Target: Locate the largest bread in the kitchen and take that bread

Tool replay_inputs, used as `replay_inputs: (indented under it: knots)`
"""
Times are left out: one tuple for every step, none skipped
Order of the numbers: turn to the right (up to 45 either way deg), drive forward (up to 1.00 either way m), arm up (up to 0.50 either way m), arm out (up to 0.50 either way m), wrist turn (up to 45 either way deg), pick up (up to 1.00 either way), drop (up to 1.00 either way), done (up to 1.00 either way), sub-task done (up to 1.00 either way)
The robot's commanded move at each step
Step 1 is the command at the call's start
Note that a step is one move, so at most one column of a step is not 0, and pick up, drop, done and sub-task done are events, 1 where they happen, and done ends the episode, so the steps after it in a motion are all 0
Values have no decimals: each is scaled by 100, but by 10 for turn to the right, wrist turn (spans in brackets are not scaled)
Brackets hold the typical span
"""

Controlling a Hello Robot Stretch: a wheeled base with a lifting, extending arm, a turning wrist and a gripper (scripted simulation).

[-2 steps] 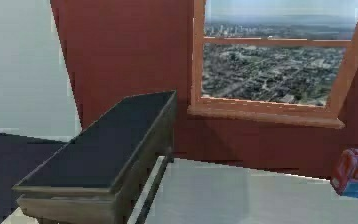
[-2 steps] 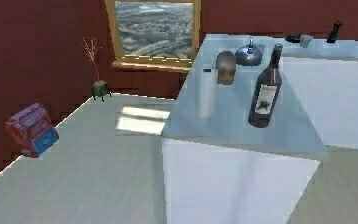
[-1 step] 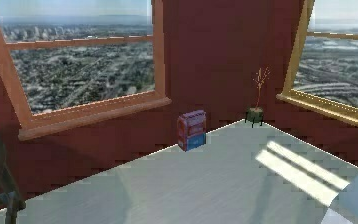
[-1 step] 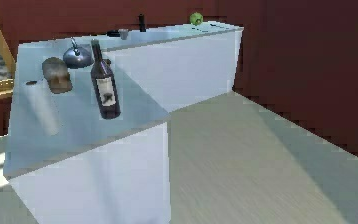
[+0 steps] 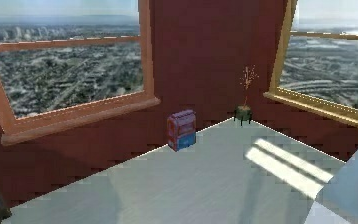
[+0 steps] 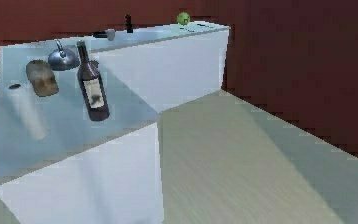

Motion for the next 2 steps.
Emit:
replay_inputs:
  knots:
    - [0,70,0,0,0,0,0,0,0]
    - [450,0,0,0,0,0,0,0,0]
